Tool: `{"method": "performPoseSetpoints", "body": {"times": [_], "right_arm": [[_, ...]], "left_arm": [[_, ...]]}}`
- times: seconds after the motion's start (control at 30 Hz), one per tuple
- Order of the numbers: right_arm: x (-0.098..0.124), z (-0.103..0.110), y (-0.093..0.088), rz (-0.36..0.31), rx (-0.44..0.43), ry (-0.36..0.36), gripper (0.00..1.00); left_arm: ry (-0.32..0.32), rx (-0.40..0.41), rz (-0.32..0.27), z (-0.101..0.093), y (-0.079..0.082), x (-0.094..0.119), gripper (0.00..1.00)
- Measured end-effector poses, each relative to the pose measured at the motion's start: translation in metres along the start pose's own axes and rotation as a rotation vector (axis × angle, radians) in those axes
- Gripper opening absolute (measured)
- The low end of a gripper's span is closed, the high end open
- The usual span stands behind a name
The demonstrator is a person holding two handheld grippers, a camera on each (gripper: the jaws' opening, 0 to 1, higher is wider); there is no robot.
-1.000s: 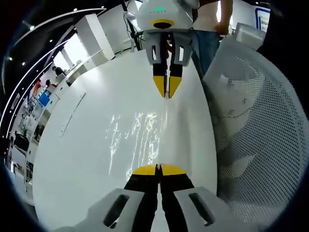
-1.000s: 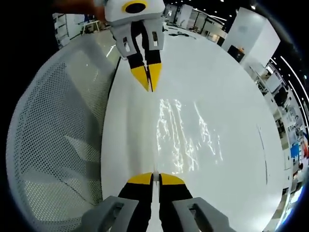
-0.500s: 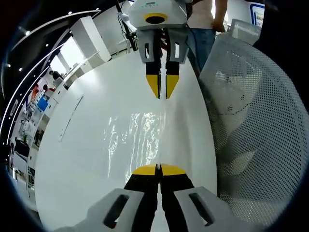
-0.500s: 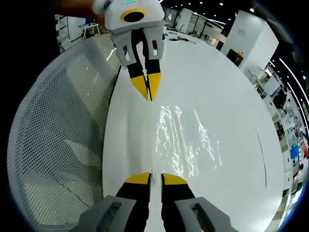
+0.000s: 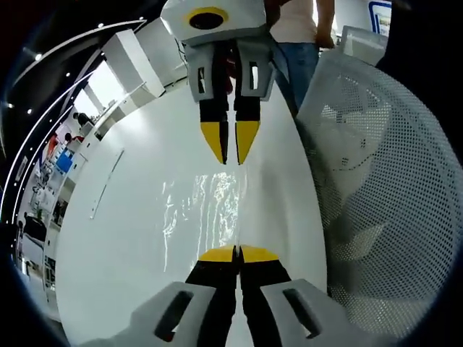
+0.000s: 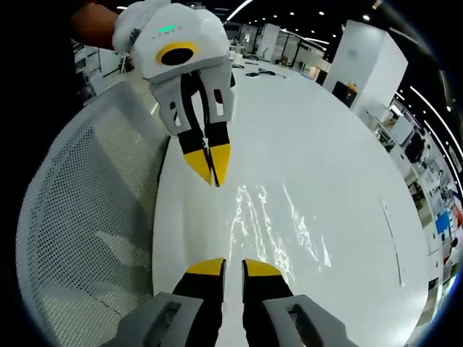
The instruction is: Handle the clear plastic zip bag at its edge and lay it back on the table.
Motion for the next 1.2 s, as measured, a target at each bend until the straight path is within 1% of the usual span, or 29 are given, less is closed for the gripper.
{"method": "performPoseSetpoints", "body": {"times": [0.17, 0.27, 0.37, 0.47, 0.57, 0.67, 0.73, 0.83, 0.9, 1.13, 1.2], "right_arm": [[-0.006, 0.004, 0.000, 0.012, -0.001, 0.011, 0.04], [-0.007, 0.005, 0.004, -0.002, -0.022, 0.023, 0.04], [-0.008, 0.007, 0.010, -0.032, -0.036, 0.036, 0.04], [-0.011, 0.008, 0.011, -0.025, -0.039, 0.044, 0.04], [-0.014, 0.015, 0.011, -0.033, -0.068, 0.080, 0.03], [-0.016, 0.018, 0.010, -0.024, -0.073, 0.090, 0.03], [-0.017, 0.022, 0.011, -0.027, -0.113, 0.111, 0.02], [-0.018, 0.024, 0.011, -0.024, -0.118, 0.109, 0.00], [-0.019, 0.023, 0.010, -0.025, -0.095, 0.097, 0.00], [-0.016, 0.023, 0.012, -0.021, -0.111, 0.090, 0.00], [-0.015, 0.020, 0.011, -0.012, -0.113, 0.082, 0.00]], "left_arm": [[-0.001, 0.011, 0.002, -0.003, -0.002, 0.000, 0.00], [0.000, 0.027, -0.001, -0.003, -0.002, 0.000, 0.00], [0.001, 0.022, 0.000, -0.002, -0.002, -0.001, 0.00], [0.003, 0.016, -0.014, -0.001, 0.001, -0.001, 0.00], [0.007, 0.015, -0.018, 0.000, 0.004, 0.000, 0.00], [0.007, -0.002, -0.024, -0.001, 0.005, -0.001, 0.00], [0.003, 0.006, -0.036, -0.002, 0.006, -0.002, 0.00], [-0.001, 0.014, -0.042, -0.003, 0.007, -0.002, 0.00], [-0.001, 0.014, -0.046, -0.003, 0.008, -0.002, 0.00], [-0.007, 0.023, -0.050, -0.003, 0.008, -0.002, 0.00], [-0.004, 0.035, -0.056, -0.002, 0.009, -0.002, 0.02]]}}
Point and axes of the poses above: the point that each gripper's makers call its tool centre point, and the gripper's own axes: x roughly backward along the fingers, z roughly to its left, y roughly out of its top, the point moved 1 cm from there along x, roughly backward along the fingers, and after that the axes turned 14 degrees about x, right-handed, at the moved point
